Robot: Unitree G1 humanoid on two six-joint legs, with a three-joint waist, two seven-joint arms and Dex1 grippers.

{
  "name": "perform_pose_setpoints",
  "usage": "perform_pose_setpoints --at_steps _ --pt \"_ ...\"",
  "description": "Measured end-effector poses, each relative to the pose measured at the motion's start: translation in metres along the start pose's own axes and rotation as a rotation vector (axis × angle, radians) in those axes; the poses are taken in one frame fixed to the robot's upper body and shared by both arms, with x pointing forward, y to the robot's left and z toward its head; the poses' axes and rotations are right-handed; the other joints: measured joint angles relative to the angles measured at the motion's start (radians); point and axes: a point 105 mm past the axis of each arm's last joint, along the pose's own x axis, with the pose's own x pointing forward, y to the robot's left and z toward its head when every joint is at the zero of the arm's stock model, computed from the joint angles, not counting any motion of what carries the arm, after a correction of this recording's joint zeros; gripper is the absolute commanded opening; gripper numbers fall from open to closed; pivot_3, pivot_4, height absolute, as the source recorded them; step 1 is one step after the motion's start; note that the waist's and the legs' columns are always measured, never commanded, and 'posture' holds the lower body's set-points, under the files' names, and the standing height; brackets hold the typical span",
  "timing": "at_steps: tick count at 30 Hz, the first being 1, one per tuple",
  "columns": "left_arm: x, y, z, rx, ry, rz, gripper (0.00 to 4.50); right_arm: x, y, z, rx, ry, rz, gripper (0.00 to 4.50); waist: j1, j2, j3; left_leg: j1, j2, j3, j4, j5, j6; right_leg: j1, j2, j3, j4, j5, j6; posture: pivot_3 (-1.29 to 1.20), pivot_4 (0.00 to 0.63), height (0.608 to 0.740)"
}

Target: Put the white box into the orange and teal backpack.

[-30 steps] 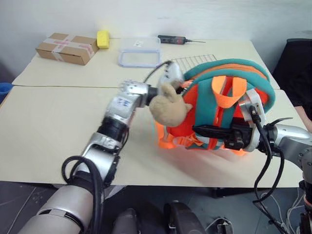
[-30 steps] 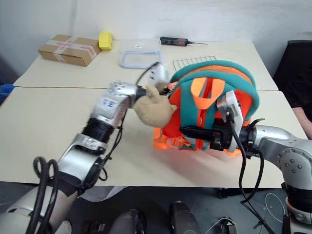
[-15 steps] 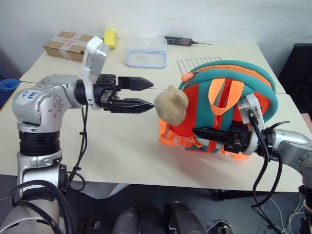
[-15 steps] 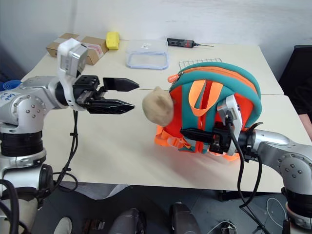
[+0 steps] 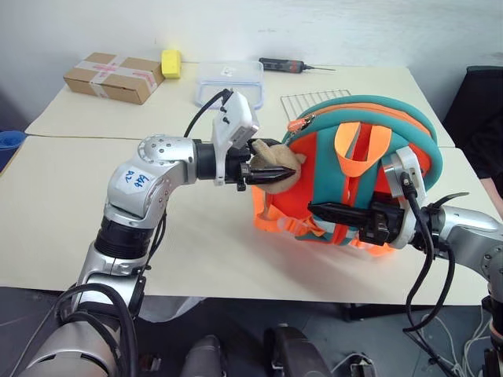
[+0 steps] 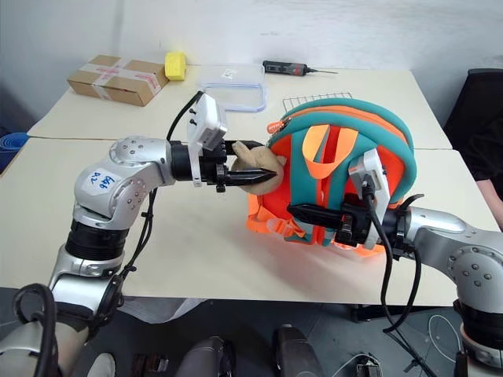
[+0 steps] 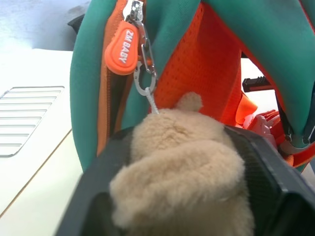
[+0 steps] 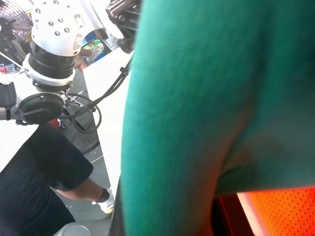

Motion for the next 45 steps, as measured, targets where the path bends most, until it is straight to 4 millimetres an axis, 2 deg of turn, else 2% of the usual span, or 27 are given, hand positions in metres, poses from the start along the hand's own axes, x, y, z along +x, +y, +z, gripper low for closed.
perform_pose_setpoints --at_steps 3,5,10,12,13,16,18,21,23,25,27,28,33,35,37,38,41,43,45 --pt "-0.008 0.002 -0.001 -0.017 0.003 -0.017 1.22 -0.001 -0.001 -0.004 0.018 0.002 -0.009 0.0 -0.002 0.0 0.0 0.0 0.0 0.0 0.0 0.0 0.0 0.0 0.0 0.0 0.0 0.0 0.0 0.0 0.15 0.74" --pt "-0.016 0.006 0.0 -0.023 0.011 -0.028 1.0 -0.003 -0.002 -0.006 0.023 0.001 -0.015 0.0 -0.003 0.0 0.0 0.0 0.0 0.0 0.0 0.0 0.0 0.0 0.0 0.0 0.001 0.0 0.0 0.0 0.15 0.74" --pt "-0.053 0.032 0.016 0.025 0.045 0.015 0.92 -0.008 -0.004 -0.008 0.035 -0.008 -0.04 0.0 -0.006 0.0 0.0 0.0 0.0 0.0 -0.001 0.0 0.0 0.0 0.0 0.0 0.0 0.0 0.0 0.0 0.15 0.74" --pt "-0.063 0.041 0.015 0.099 0.074 0.023 0.92 -0.011 -0.005 -0.009 0.035 -0.013 -0.048 0.0 -0.003 0.0 0.0 0.0 0.0 0.0 0.0 0.0 0.0 0.0 0.0 -0.001 -0.001 0.0 0.0 0.0 0.15 0.74" --pt "-0.068 0.047 0.007 0.154 0.128 0.04 0.92 -0.011 -0.006 -0.01 0.039 -0.012 -0.053 0.0 -0.003 0.0 0.0 0.0 0.0 0.0 0.0 0.0 0.0 0.0 0.0 -0.001 -0.001 0.0 0.0 0.0 0.15 0.74" --pt "-0.075 0.06 -0.044 0.362 0.405 0.048 0.92 -0.013 -0.007 -0.012 0.04 -0.015 -0.061 0.0 -0.003 0.0 0.0 0.001 0.0 0.0 0.0 0.0 0.0 0.0 0.0 0.0 -0.001 0.0 0.0 0.0 0.15 0.74" --pt "-0.067 0.054 -0.077 0.426 0.491 -0.014 0.92 -0.013 -0.008 -0.011 0.035 -0.017 -0.063 0.0 0.0 0.0 0.0 0.0 0.0 0.0 0.0 0.0 0.0 0.0 0.0 -0.001 -0.001 0.0 0.0 0.0 0.15 0.74" --pt "-0.044 0.042 -0.109 0.542 0.533 -0.082 0.92 -0.012 -0.007 -0.007 0.017 -0.022 -0.061 0.0 0.002 0.0 0.0 -0.001 0.0 0.0 0.0 -0.001 0.001 0.0 -0.001 -0.001 -0.002 0.0 0.0 0.0 0.15 0.74" --pt "-0.037 0.037 -0.114 0.608 0.524 -0.096 0.92 -0.012 -0.008 -0.007 0.009 -0.021 -0.066 0.0 0.001 0.0 0.0 -0.001 0.0 0.0 0.0 -0.001 0.002 0.0 -0.001 -0.001 -0.002 0.0 0.0 0.0 0.15 0.74" --pt "-0.026 0.031 -0.113 0.56 0.447 -0.078 0.92 -0.013 -0.012 -0.007 -0.002 -0.016 -0.08 0.0 0.001 0.0 0.0 -0.001 0.0 0.0 0.0 -0.001 0.002 0.0 -0.001 -0.001 -0.001 0.0 0.0 0.0 0.15 0.74" --pt "-0.02 0.024 -0.114 0.492 0.398 -0.072 0.92 -0.015 -0.014 -0.006 -0.024 -0.008 -0.092 0.64 -0.001 0.0 0.0 -0.001 0.0 0.0 0.0 -0.001 0.002 0.0 -0.001 -0.001 0.0 0.0 0.0 0.0 0.15 0.74" --pt "-0.021 0.022 -0.112 0.451 0.382 -0.068 1.64 -0.016 -0.017 -0.005 -0.031 -0.001 -0.103 0.96 -0.003 0.0 0.0 0.0 0.0 0.0 0.0 -0.001 0.001 0.0 -0.001 -0.001 0.0 0.0 0.0 0.0 0.15 0.74" --pt "-0.045 0.016 -0.105 0.189 0.317 -0.056 3.13 -0.034 -0.03 -0.004 -0.083 0.071 -0.155 2.63 -0.003 0.0 0.0 -0.001 0.0 0.0 0.0 -0.001 0.001 -0.001 -0.001 -0.001 0.0 0.0 0.0 0.0 0.15 0.74" --pt "-0.067 0.014 -0.095 0.063 0.278 -0.046 3.79 -0.06 -0.033 -0.007 -0.078 0.146 -0.163 3.33 0.0 0.0 0.0 -0.001 0.0 -0.001 0.0 -0.001 0.001 0.0 -0.001 -0.002 -0.001 0.0 0.0 0.0 0.15 0.74" --pt "-0.106 0.02 -0.082 -0.085 0.249 0.026 4.4 -0.1 -0.042 0.001 -0.065 0.201 -0.237 4.0 -0.003 0.0 0.001 -0.001 0.0 -0.001 0.0 -0.001 0.001 0.0 -0.001 -0.001 -0.002 0.0 0.0 0.0 0.15 0.74" --pt "-0.129 0.025 -0.071 -0.134 0.231 0.087 4.5 -0.122 -0.047 0.013 -0.071 0.2 -0.296 4.35 -0.006 0.0 0.001 -0.001 0.0 0.0 0.0 -0.001 0.002 0.0 -0.001 -0.001 -0.002 0.0 0.0 0.0 0.15 0.74" --pt "-0.163 0.024 -0.037 -0.173 0.159 0.146 4.5 -0.153 -0.044 0.034 -0.099 0.168 -0.326 4.47 -0.004 0.0 0.001 0.002 0.0 -0.001 0.0 -0.001 0.002 0.003 -0.001 -0.002 -0.003 0.0 0.0 0.0 0.15 0.74" --pt "-0.184 0.018 -0.03 -0.215 0.15 0.191 4.5 -0.171 -0.041 0.039 -0.064 0.137 -0.329 4.47 -0.004 0.0 0.001 0.002 0.0 -0.002 -0.001 -0.001 0.002 0.003 -0.001 -0.002 -0.003 0.0 0.0 0.0 0.15 0.74" --pt "-0.203 0.015 -0.035 -0.196 0.193 0.27 4.5 -0.186 -0.043 0.045 -0.039 0.08 -0.362 4.47 -0.005 0.0 0.001 0.002 0.0 -0.001 -0.001 -0.001 0.002 0.003 -0.001 -0.002 -0.004 0.0 0.0 0.0 0.15 0.74"
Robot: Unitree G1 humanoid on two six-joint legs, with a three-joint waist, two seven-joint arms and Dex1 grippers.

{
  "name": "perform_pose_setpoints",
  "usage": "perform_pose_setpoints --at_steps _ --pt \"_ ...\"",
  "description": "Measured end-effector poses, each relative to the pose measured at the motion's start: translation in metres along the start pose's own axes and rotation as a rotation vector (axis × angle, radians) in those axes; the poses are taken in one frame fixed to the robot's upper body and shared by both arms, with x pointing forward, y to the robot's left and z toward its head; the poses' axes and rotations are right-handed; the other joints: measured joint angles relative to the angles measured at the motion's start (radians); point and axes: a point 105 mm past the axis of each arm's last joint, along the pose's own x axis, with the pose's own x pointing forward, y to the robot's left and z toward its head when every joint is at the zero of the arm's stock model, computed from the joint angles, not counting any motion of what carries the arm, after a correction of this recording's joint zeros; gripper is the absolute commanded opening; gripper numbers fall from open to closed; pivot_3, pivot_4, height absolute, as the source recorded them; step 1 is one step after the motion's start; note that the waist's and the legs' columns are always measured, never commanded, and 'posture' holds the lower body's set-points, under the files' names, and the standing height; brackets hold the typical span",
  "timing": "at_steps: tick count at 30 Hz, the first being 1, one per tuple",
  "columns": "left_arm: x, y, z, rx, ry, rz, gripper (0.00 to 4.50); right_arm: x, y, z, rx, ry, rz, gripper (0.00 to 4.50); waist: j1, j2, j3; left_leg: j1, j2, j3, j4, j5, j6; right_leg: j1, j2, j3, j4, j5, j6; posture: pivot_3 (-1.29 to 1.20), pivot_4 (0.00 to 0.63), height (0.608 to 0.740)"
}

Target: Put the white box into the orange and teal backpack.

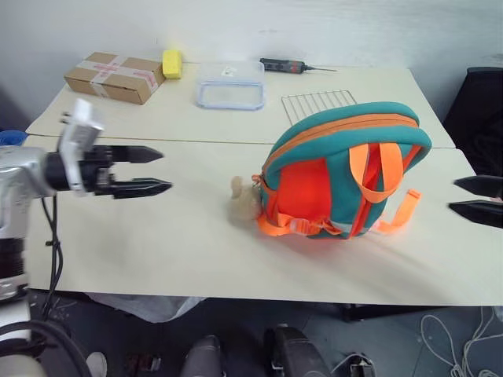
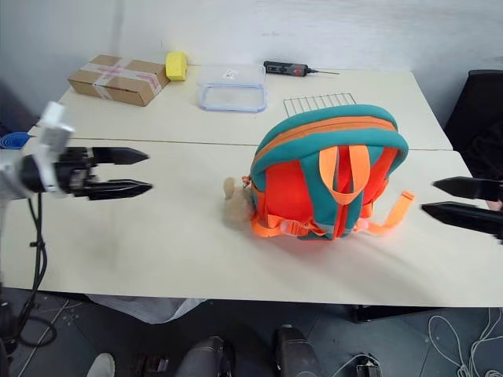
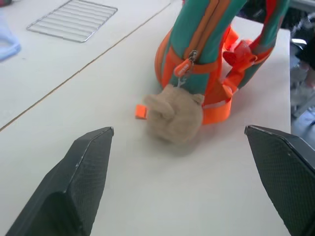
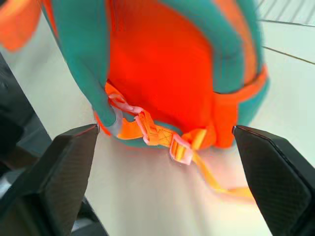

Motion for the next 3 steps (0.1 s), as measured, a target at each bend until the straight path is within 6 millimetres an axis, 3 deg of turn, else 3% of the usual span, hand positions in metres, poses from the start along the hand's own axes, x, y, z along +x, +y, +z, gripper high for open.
perform_pose_setpoints --at_steps 3 --pt "-0.0006 -0.0051 -0.0092 0.03 -0.005 0.059 4.5 -0.0053 -0.0119 0.0059 -0.036 -0.079 -0.072 4.47 0.0 0.0 0.0 0.0 0.0 0.0 0.0 0.0 0.0 0.0 0.0 0.0 0.0 0.0 0.0 0.0 0.15 0.74"
